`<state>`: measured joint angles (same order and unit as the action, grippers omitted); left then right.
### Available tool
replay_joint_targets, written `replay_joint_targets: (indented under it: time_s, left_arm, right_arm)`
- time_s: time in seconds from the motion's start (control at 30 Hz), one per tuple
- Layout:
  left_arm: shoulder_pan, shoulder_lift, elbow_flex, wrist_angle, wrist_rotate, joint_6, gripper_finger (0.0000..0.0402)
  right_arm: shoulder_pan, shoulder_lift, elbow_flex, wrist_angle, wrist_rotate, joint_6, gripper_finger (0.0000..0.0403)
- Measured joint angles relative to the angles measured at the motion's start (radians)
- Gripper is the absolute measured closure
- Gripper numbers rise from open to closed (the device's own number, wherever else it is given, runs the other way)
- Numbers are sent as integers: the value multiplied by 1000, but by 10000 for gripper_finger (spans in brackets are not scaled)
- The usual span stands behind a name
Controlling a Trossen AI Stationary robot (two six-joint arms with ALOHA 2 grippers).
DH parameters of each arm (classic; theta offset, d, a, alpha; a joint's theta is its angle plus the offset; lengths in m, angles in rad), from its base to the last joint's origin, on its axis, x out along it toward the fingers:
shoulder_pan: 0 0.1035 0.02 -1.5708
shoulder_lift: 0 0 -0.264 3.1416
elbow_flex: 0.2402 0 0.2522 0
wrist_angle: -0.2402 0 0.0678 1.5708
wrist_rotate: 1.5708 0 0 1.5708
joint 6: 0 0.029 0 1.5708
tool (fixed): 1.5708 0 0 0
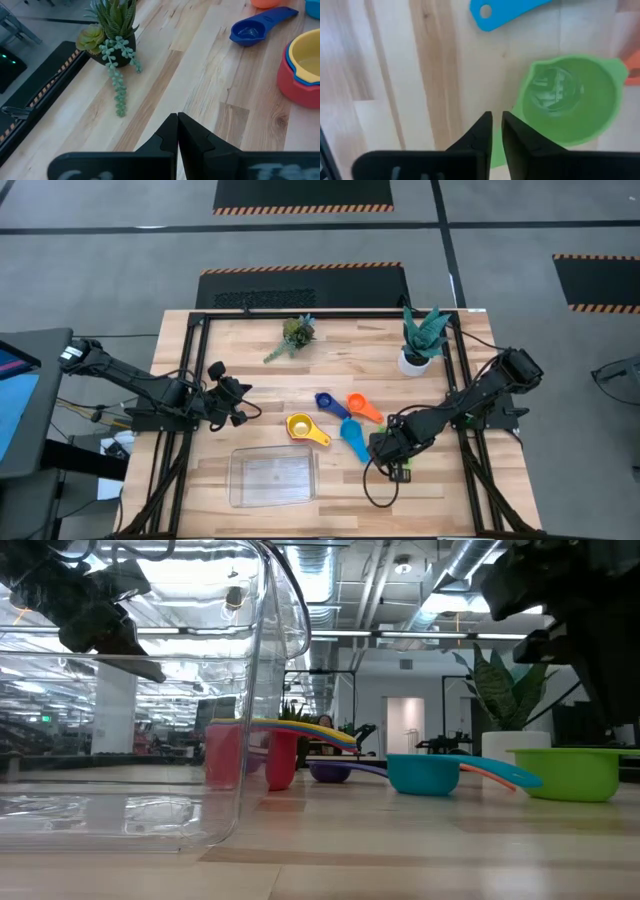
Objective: Nest measuring cups in basket
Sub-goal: Stack the green measuring cup on the yellow measuring cup
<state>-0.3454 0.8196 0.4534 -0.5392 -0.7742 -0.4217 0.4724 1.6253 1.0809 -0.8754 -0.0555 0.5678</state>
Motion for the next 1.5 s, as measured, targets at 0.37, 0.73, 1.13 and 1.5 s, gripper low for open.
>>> replay_joint_targets:
  time_s: [0.37,0.73,1.13,1.5]
  left_arm:
    - [0,0,0,0,0,0,401]
    - [0,0,0,0,0,0,401]
    - [0,0,0,0,2,0,402]
    - [0,0,0,-2,7,0,401]
  right_arm:
    - [-40,0,0,0,0,-4,243]
    - [-89,0,-6,14,0,-1,163]
    - [-84,-1,-23,73,59,-1,179]
    - [-58,94,-23,82,62,0,181]
